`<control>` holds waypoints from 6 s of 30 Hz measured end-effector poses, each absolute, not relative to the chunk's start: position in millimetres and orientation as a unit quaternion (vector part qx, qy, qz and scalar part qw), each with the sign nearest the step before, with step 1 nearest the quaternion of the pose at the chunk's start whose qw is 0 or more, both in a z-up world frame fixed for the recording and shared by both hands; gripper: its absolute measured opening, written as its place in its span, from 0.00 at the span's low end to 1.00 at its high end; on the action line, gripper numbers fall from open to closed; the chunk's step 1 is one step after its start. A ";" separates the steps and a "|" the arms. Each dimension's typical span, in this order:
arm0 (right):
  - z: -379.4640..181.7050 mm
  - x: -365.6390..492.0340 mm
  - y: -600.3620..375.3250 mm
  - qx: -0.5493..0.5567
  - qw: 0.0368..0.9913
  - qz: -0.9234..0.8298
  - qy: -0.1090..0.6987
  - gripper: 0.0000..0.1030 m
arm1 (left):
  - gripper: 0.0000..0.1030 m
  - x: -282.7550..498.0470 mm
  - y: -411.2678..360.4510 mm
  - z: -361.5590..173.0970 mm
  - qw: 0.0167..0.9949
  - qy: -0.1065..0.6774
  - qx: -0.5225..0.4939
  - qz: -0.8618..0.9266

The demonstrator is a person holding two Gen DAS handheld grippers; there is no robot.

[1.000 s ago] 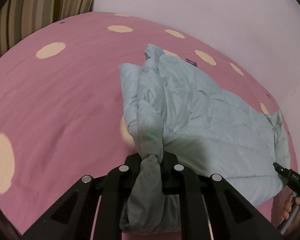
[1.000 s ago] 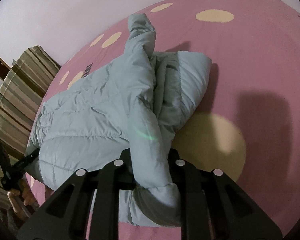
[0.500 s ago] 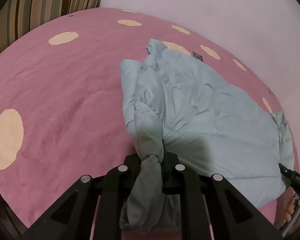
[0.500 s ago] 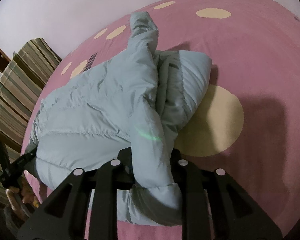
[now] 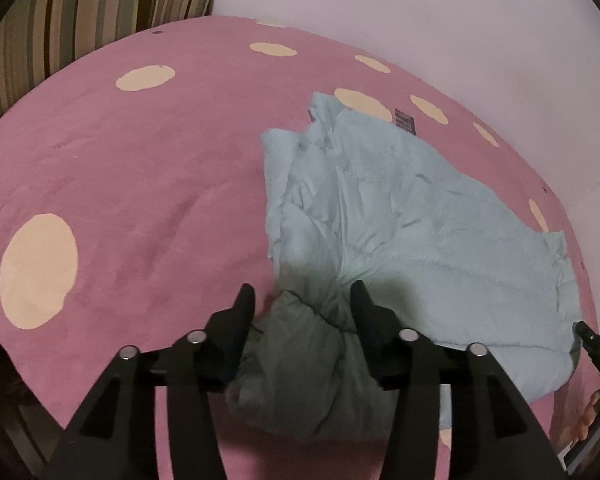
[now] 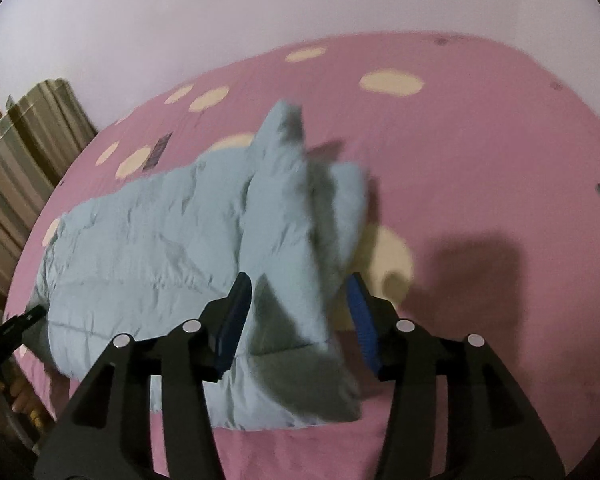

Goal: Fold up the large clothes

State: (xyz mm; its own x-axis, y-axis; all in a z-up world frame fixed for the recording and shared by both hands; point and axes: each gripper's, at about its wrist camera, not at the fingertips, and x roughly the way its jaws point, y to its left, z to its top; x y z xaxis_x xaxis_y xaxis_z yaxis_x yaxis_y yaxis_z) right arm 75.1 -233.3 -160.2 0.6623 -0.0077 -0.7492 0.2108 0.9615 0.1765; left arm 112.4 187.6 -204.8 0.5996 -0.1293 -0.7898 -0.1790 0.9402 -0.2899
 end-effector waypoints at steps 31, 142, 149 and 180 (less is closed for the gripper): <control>-211.8 168.5 -56.8 0.021 0.882 0.039 0.470 0.47 | 0.66 163.8 201.1 -218.3 0.857 0.486 -0.169 -0.014; -169.5 119.8 -131.3 0.072 0.911 -0.016 0.406 0.54 | 0.09 139.5 63.0 -116.7 0.915 0.402 0.025 0.005; -156.3 90.4 -188.5 0.106 0.916 -0.046 0.384 0.54 | 0.09 136.1 -17.7 -97.4 0.922 0.379 0.073 -0.027; -181.3 49.8 -300.7 0.147 0.889 -0.153 0.407 0.54 | 0.21 109.3 -185.8 -180.5 0.898 0.397 0.159 -0.106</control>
